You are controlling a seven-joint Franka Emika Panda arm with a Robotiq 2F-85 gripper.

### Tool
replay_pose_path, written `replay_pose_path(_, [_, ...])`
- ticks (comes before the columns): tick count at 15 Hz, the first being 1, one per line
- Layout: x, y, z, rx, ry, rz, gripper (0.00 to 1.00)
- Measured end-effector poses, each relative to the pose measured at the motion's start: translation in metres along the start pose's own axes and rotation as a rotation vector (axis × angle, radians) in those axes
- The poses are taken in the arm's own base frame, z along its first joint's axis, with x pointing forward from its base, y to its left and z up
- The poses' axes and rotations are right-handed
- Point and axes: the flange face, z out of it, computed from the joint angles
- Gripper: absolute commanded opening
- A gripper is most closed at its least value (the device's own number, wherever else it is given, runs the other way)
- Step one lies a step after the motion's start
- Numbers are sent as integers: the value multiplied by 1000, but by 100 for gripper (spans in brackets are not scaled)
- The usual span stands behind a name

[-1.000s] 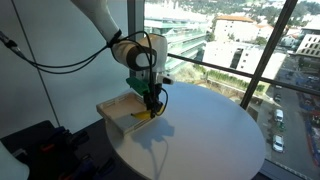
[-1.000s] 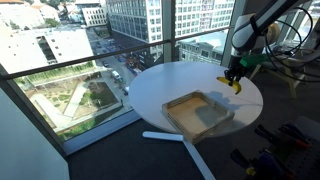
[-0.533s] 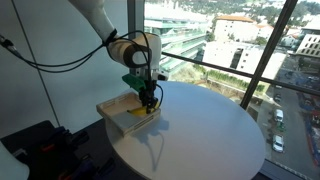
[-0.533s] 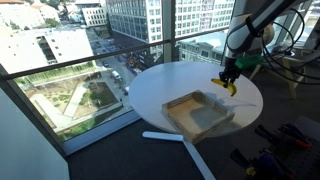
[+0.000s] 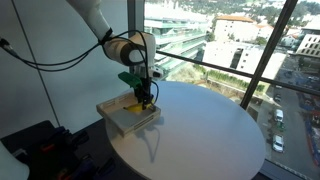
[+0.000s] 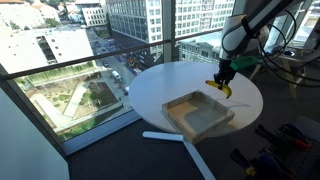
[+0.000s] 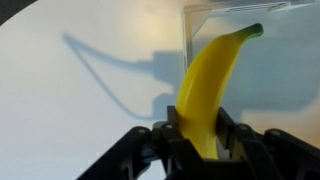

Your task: Put the banana on the tray

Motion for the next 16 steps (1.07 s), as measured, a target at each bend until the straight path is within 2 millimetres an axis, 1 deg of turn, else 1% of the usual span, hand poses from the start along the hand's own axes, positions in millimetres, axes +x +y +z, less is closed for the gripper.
replay_pose_path(7, [0,-23,-3,2,6,-42,16])
replay_pose_path(16, [1,-45,-6,5,14,-84,16])
